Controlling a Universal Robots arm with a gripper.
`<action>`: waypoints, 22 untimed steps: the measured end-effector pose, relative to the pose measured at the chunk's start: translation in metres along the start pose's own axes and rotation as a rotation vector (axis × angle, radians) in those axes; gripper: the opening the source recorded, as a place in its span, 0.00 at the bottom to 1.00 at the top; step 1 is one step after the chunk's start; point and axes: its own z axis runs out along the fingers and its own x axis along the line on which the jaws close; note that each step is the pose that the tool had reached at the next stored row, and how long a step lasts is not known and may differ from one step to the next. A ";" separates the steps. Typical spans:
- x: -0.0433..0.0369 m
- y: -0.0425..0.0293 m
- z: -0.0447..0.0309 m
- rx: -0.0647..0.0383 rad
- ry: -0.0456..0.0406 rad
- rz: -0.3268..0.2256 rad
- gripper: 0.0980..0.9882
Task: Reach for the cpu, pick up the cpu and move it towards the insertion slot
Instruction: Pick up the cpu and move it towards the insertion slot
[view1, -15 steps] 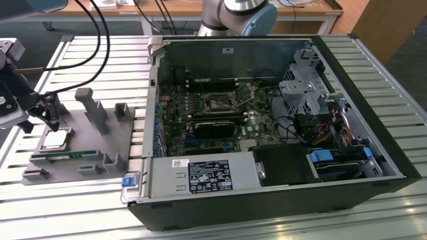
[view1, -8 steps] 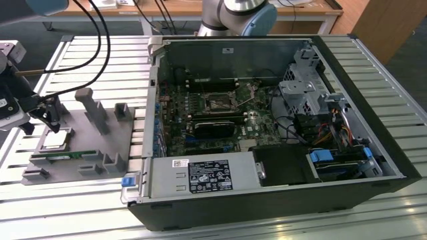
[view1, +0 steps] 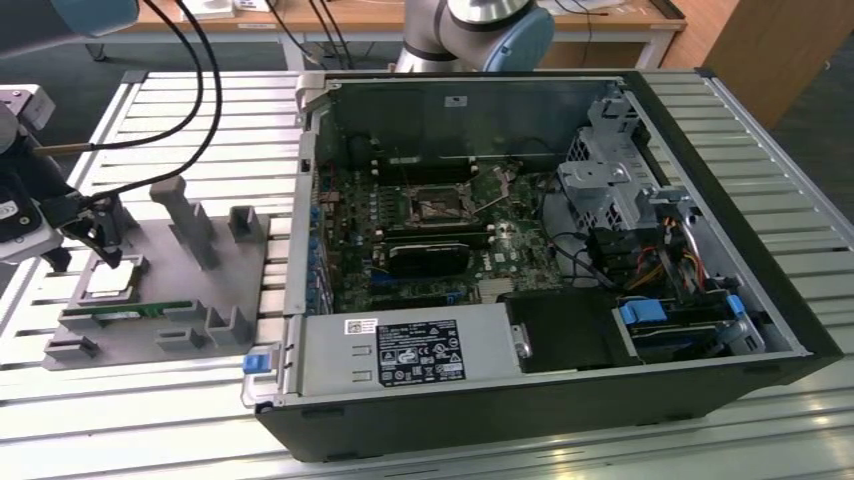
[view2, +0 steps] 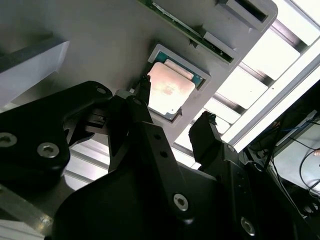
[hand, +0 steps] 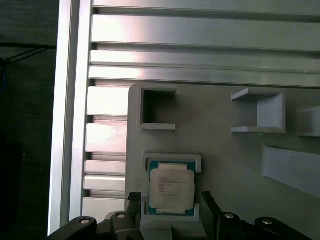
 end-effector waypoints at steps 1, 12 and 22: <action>0.0000 0.0000 0.0006 0.000 -0.0001 0.000 0.55; 0.0000 -0.0003 0.0077 0.002 0.0000 0.000 0.55; -0.0009 -0.0009 0.0226 -0.002 -0.0002 0.000 0.55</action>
